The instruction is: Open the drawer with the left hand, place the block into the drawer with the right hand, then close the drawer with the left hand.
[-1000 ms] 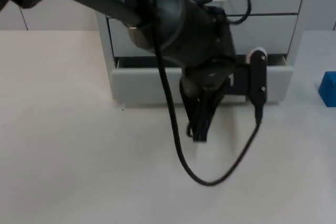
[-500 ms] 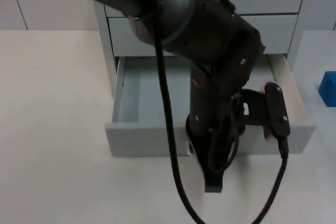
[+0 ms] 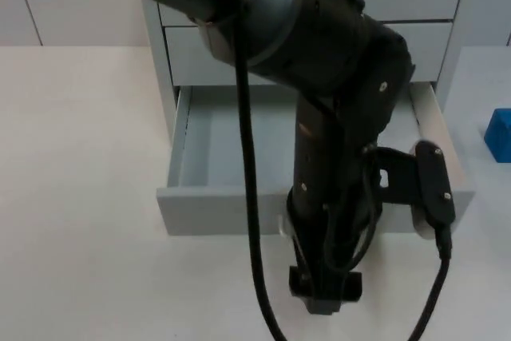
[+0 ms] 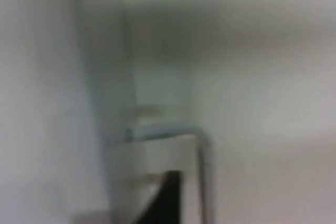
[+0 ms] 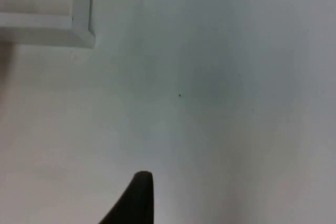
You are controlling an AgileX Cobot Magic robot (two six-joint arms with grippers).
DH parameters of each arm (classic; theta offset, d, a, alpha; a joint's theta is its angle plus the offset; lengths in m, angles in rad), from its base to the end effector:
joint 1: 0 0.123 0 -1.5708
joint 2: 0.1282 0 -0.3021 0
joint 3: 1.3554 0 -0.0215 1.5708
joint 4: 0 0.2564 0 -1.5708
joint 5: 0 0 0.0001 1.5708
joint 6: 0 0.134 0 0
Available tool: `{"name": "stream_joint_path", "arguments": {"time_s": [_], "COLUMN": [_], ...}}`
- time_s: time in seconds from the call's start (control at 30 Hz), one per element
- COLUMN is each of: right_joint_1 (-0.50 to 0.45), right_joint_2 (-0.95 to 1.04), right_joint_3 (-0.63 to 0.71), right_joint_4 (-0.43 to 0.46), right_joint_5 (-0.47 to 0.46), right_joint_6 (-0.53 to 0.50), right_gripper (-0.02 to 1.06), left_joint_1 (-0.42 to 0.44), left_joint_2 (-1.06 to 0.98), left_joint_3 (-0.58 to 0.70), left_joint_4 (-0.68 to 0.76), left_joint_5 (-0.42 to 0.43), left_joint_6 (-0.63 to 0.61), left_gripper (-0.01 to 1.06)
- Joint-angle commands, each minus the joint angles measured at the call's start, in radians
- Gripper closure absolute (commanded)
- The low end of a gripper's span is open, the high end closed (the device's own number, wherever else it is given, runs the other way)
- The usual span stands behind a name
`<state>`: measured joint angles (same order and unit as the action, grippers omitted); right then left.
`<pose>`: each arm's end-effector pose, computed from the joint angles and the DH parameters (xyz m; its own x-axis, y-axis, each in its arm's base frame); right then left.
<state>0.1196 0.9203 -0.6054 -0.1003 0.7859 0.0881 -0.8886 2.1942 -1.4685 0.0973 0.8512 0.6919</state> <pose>0.1747 0.0114 0.2346 -0.8426 -0.0841 -0.5319 -0.0673 0.9964 -0.0510 0.2825 -0.3323 0.0750 0.0714 0.9974 -0.0107 0.9915 -0.0698 0.1101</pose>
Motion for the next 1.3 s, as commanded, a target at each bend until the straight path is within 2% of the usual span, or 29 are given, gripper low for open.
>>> {"name": "stream_joint_path", "arguments": {"time_s": [0.0, 0.13, 0.27, 0.3, 0.47, 0.53, 0.57, 0.6, 0.7, 0.73, 0.87, 0.93, 1.03, 1.07, 1.27], "right_joint_1": [-0.007, -0.007, -0.007, -0.007, -0.007, -0.007, -0.007, -0.007, -0.007, -0.007, -0.007, -0.007, -0.007, -0.007, -0.007], "right_joint_2": [0.001, 0.001, 0.001, 0.001, 0.001, 0.001, 0.001, 0.001, 0.001, 0.001, 0.001, 0.001, 0.001, 0.001, 0.001], "right_joint_3": [0.003, 0.003, 0.003, 0.003, 0.003, 0.003, 0.003, 0.003, 0.003, 0.003, 0.003, 0.003, 0.003, 0.003, 0.003], "right_joint_4": [-0.001, -0.001, -0.001, -0.001, -0.001, -0.001, -0.001, -0.001, -0.001, -0.001, -0.001, -0.001, -0.001, -0.001, -0.001], "right_joint_5": [-0.005, -0.005, -0.005, -0.005, -0.005, -0.003, -0.003, -0.003, 0.003, 0.003, 0.003, 0.003, 0.003, 0.003, 0.003], "right_joint_6": [-0.002, -0.002, -0.002, -0.002, -0.002, -0.002, -0.002, -0.002, -0.002, -0.002, 0.000, 0.000, 0.000, 0.000, 0.000], "right_gripper": [0.00, 0.00, 0.00, 0.00, 0.00, 0.00, 0.00, 0.00, 0.00, 0.00, 0.00, 0.00, 0.00, 0.00, 0.00], "left_joint_1": [0.002, 0.002, 0.002, 0.002, 0.031, 0.073, 0.122, 0.122, 0.246, 0.246, 0.366, 0.389, 0.483, 0.483, 0.642], "left_joint_2": [-0.029, -0.081, -0.154, -0.154, -0.223, -0.257, -0.278, -0.278, -0.329, -0.329, -0.424, -0.448, -0.555, -0.555, -0.679], "left_joint_3": [-0.002, -0.002, -0.002, -0.002, -0.002, -0.002, -0.002, -0.002, 0.009, 0.009, 0.103, 0.131, 0.266, 0.266, 0.430], "left_joint_4": [0.013, 0.000, -0.035, -0.035, -0.154, -0.269, -0.390, -0.390, -0.567, -0.567, -0.609, -0.606, -0.577, -0.577, -0.561], "left_joint_5": [-0.018, 0.004, 0.103, 0.103, 0.183, 0.202, 0.224, 0.224, 0.274, 0.274, 0.235, 0.223, 0.128, 0.128, 0.043], "left_joint_6": [0.008, 0.008, 0.008, 0.008, 0.006, 0.026, 0.048, 0.048, 0.066, 0.066, 0.036, 0.026, -0.041, -0.041, -0.162], "left_gripper": [0.02, 0.00, 0.00, 0.00, 0.00, 0.00, 0.00, 0.00, 0.00, 0.00, 0.00, 0.00, 0.00, 0.00, 0.00]}}
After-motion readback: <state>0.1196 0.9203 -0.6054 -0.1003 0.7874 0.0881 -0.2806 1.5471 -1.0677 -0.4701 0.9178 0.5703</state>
